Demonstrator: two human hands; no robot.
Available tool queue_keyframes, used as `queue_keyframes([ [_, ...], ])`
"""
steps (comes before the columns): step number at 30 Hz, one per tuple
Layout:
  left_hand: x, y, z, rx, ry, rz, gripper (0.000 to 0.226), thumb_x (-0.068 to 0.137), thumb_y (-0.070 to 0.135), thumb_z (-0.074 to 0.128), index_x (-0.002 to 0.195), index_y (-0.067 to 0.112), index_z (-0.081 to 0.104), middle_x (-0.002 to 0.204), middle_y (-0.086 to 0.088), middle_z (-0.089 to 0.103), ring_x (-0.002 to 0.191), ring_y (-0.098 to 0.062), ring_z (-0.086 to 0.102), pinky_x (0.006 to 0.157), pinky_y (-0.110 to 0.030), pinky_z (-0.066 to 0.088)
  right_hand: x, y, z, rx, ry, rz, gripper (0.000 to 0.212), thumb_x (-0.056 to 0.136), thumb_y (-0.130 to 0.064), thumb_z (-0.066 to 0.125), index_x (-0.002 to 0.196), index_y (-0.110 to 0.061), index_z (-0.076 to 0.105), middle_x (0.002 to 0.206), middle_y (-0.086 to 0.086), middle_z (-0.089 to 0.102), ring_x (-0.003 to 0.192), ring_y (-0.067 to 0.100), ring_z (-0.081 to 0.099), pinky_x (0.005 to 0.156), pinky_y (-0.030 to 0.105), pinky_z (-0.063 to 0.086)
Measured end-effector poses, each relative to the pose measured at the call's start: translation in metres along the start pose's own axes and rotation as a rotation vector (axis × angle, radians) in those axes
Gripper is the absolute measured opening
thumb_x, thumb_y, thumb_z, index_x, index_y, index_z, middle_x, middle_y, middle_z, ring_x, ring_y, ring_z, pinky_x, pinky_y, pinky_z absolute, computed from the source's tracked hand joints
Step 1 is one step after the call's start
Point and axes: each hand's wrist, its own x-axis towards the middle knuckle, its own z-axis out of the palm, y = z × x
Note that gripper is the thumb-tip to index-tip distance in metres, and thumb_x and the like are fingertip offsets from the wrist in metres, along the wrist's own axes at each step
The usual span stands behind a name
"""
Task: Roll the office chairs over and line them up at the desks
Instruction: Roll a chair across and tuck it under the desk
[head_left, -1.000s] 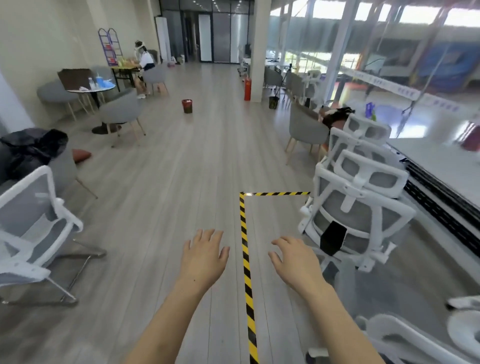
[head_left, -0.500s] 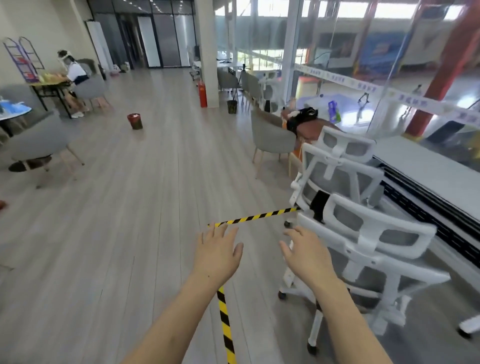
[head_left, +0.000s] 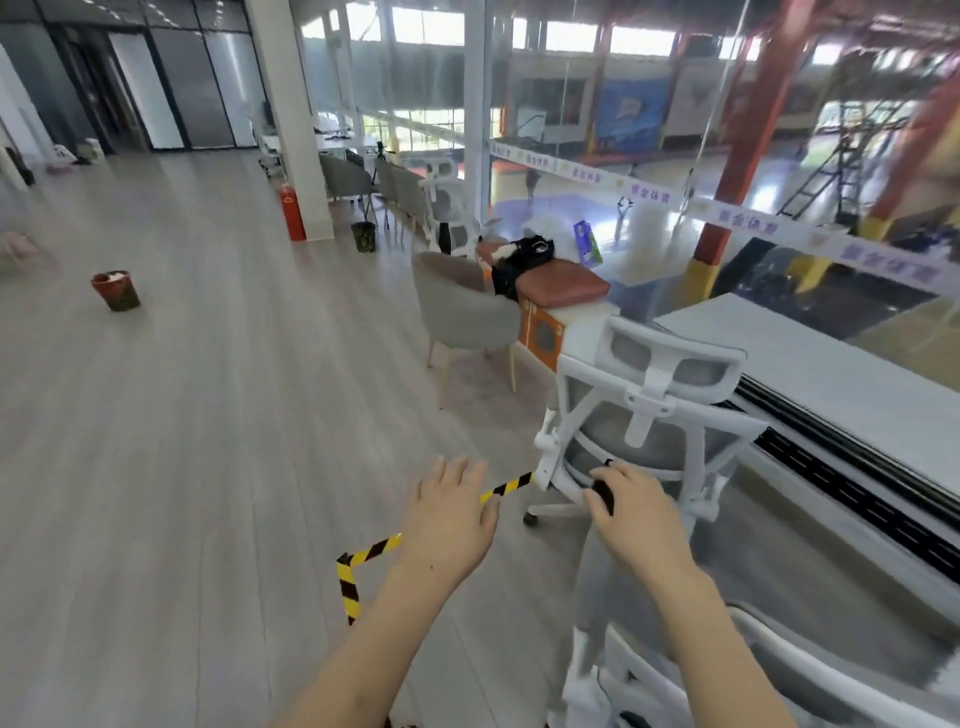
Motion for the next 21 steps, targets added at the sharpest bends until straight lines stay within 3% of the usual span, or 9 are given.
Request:
queue_keyframes([
  [5, 0.131, -0.012, -0.002, 0.046, -0.070, 0.195, 0.052, 0.107, 0.046, 0.037, 0.156, 0.027, 0.034, 0.160, 0.004, 0.039, 0.150, -0.024, 0.028, 0.116, -0.046, 0.031, 0.089, -0.002, -0.002, -0.035, 0.032, 0.183, 0.040, 0.102, -0.046, 0.049, 0.135, -0.028, 0.061, 0.145, -0.005, 0.053, 0.132, 0.020, 0.047, 0.100, 0.041, 0.048],
  [10, 0.255, 0.007, -0.002, 0.054, -0.129, 0.371, 0.054, 0.108, 0.045, 0.036, 0.158, 0.025, 0.033, 0.164, 0.001, 0.034, 0.153, -0.027, 0.026, 0.119, -0.049, 0.025, 0.155, 0.020, -0.008, -0.115, 0.092, 0.346, 0.039, 0.101, -0.043, 0.049, 0.135, -0.028, 0.060, 0.141, -0.007, 0.055, 0.128, 0.019, 0.050, 0.093, 0.039, 0.048],
  [15, 0.359, 0.045, 0.024, -0.005, -0.159, 0.505, 0.053, 0.108, 0.047, 0.036, 0.155, 0.023, 0.037, 0.160, -0.004, 0.041, 0.150, -0.028, 0.030, 0.119, -0.051, 0.029, 0.217, 0.067, -0.004, -0.145, 0.118, 0.455, 0.043, 0.100, -0.045, 0.047, 0.137, -0.027, 0.060, 0.145, -0.001, 0.054, 0.133, 0.023, 0.049, 0.097, 0.044, 0.051],
  [21, 0.467, 0.112, 0.058, -0.055, -0.255, 0.580, 0.059, 0.110, 0.047, 0.031, 0.164, 0.027, 0.020, 0.172, -0.008, 0.017, 0.159, -0.034, 0.010, 0.125, -0.057, 0.017, 0.305, 0.146, -0.019, -0.153, 0.160, 0.524, 0.049, 0.101, -0.050, 0.046, 0.145, -0.029, 0.051, 0.156, -0.001, 0.043, 0.145, 0.020, 0.036, 0.113, 0.046, 0.038],
])
